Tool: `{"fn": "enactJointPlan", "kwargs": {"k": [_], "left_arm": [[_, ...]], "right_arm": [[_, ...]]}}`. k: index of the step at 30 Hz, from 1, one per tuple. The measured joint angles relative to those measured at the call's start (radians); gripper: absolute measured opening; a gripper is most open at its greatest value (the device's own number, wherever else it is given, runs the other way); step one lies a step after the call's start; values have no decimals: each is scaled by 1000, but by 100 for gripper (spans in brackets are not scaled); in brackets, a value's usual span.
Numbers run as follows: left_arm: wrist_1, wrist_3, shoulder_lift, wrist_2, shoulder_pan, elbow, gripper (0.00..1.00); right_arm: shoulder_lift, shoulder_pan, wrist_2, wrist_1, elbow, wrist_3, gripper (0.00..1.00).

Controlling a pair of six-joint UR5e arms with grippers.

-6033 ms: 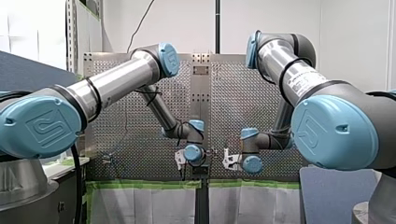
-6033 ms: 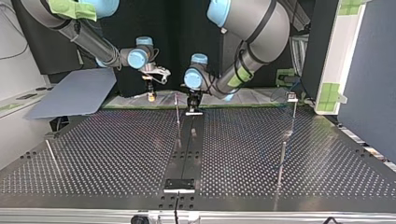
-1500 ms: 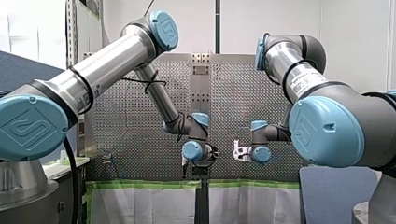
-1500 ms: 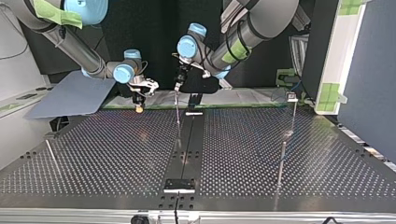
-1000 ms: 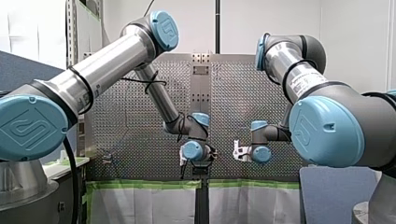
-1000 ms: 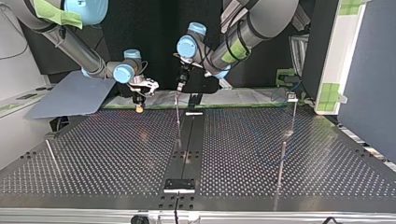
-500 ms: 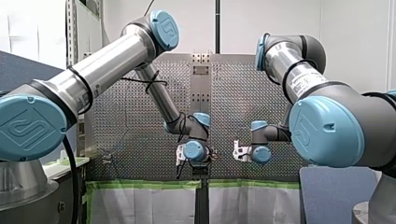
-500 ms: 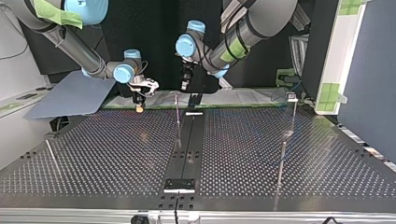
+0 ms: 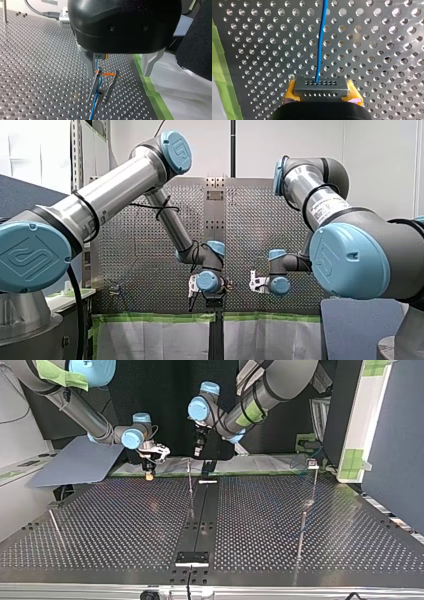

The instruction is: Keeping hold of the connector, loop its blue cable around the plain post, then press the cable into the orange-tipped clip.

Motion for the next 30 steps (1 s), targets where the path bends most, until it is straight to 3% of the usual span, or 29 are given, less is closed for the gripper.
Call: {"fn": "enactJointPlan", "kwargs": {"k": [9, 18, 30], "left_arm": [[-8, 10, 0, -3, -1, -1, 90], [-5, 67, 13, -69, -35, -54, 90], [97, -21, 112, -69, -48, -161, 90]], "right_arm": [[0, 0, 0, 0, 0, 0, 0], [1, 1, 0, 2, 0, 0, 0], [1, 2, 0, 3, 0, -1, 0]]}}
